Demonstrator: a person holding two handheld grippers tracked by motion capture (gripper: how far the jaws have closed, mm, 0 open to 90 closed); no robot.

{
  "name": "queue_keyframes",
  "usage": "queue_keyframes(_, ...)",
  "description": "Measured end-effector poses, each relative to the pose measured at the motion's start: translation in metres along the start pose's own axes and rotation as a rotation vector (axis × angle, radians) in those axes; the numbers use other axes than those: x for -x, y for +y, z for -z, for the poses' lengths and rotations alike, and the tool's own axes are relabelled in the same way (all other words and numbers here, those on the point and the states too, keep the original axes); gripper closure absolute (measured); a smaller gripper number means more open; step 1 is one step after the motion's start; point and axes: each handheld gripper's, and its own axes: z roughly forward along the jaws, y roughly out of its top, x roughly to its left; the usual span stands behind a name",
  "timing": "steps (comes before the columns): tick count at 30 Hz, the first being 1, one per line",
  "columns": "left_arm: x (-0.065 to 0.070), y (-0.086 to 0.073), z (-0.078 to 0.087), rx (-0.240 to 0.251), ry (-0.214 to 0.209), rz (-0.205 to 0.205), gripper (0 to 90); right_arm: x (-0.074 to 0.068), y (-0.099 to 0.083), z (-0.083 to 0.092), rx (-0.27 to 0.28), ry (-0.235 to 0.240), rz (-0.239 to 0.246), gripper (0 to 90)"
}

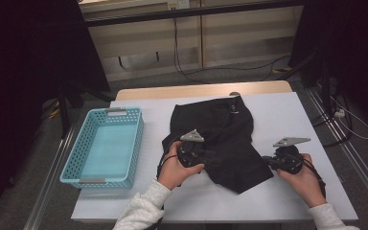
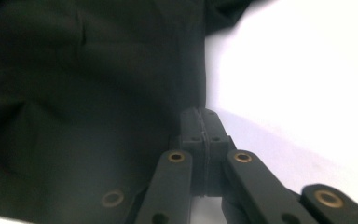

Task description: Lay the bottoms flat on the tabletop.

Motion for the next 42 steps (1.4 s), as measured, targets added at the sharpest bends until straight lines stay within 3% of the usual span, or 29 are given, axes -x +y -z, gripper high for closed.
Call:
queue_keyframes(3,-0.005,-0.003,-0.001,-0.009,0.028,-0.006,50.6,-0.003,-0.004,0.008,-0.039,0.022,0.004,90.0)
queue_keyframes(6,-0.006,-0.003,-0.001,-0.019,0.045,-0.016,49.4,-0.009,-0.006,0.013,-0.06,0.032,0.021,83.5)
queue_keyframes(8,-0.006,-0.003,-0.001,-0.012,0.051,-0.02,48.3,-0.011,-0.002,0.013,-0.024,0.014,0.024,71.3)
queue_keyframes(12,-0.008,-0.003,-0.001,-0.001,0.074,-0.024,42.9,-0.011,0.01,0.007,0.091,-0.029,-0.005,60.9)
queue_keyframes(14,-0.01,-0.003,-0.001,-0.002,0.092,-0.033,39.3,-0.009,0.015,-0.002,0.101,-0.031,-0.033,61.5)
queue_keyframes(16,-0.012,-0.004,0.0,-0.002,0.099,-0.037,37.3,-0.008,0.016,-0.012,0.068,-0.04,-0.031,66.2)
queue_keyframes(20,-0.014,-0.003,0.004,0.004,0.115,-0.038,34.8,-0.008,0.008,-0.014,0.034,0.01,-0.02,89.5)
queue_keyframes(28,-0.015,-0.003,0.005,0.003,0.131,-0.037,33.3,-0.007,-0.011,0.017,-0.07,-0.001,-0.007,89.3)
queue_keyframes(30,-0.015,-0.002,0.006,0.009,0.133,-0.033,32.9,-0.008,-0.013,0.021,-0.087,0.015,-0.005,82.2)
queue_keyframes(31,-0.015,-0.002,0.007,0.007,0.134,-0.033,32.4,-0.009,-0.012,0.023,-0.082,-0.001,0.002,75.2)
queue_keyframes(35,-0.016,-0.003,0.006,0.01,0.135,-0.029,32.0,-0.006,-0.001,0.024,0.015,-0.044,-0.014,63.7)
queue_keyframes(38,-0.016,-0.002,0.007,0.01,0.134,-0.028,31.9,-0.003,0.008,0.014,0.084,-0.045,-0.064,62.9)
queue_keyframes(42,-0.017,-0.003,0.008,0.012,0.136,-0.024,31.7,-0.002,0.018,-0.002,0.099,-0.051,-0.096,62.6)
